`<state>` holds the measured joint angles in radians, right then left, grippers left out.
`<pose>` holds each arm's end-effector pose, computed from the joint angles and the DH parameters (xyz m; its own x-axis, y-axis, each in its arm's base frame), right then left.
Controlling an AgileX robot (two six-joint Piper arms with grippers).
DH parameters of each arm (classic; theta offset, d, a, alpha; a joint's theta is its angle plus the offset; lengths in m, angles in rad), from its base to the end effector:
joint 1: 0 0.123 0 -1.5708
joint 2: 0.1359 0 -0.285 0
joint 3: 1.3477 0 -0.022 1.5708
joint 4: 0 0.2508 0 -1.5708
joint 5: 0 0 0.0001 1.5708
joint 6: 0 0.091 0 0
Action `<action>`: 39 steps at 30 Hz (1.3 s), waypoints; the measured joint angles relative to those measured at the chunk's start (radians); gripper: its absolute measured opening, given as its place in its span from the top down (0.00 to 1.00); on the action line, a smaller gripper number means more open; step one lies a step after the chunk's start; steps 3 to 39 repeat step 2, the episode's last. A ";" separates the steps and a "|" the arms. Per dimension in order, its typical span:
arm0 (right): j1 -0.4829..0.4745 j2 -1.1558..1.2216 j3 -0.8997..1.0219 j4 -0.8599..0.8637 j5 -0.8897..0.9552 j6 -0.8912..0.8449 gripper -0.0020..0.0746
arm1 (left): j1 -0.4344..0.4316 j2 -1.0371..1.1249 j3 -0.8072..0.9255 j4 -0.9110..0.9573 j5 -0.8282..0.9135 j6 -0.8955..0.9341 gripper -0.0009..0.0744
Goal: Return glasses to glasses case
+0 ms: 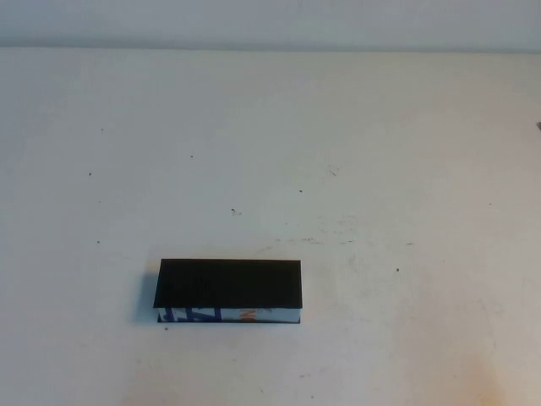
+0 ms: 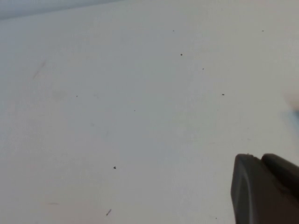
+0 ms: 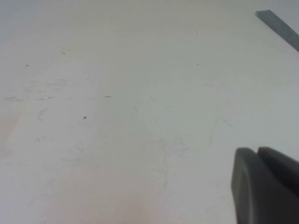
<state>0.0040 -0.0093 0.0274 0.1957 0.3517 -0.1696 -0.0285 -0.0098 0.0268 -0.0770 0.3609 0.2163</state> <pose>0.0533 0.0063 0.1734 -0.2739 0.0133 -0.9617 -0.0645 0.9974 0.0321 0.0530 -0.0040 0.1723 -0.2748 0.1516 -0.9495 0.0950 0.9869 0.1301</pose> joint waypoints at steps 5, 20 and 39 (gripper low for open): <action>0.000 0.000 0.000 0.000 0.000 0.000 0.99 | 0.000 0.000 0.000 0.000 0.000 0.000 0.99; 0.000 0.000 0.000 0.000 0.000 0.000 0.99 | 0.000 0.000 0.000 0.000 0.000 0.000 0.99; 0.000 0.000 0.000 0.000 0.000 0.000 0.99 | 0.000 0.000 0.000 0.000 0.000 0.000 0.99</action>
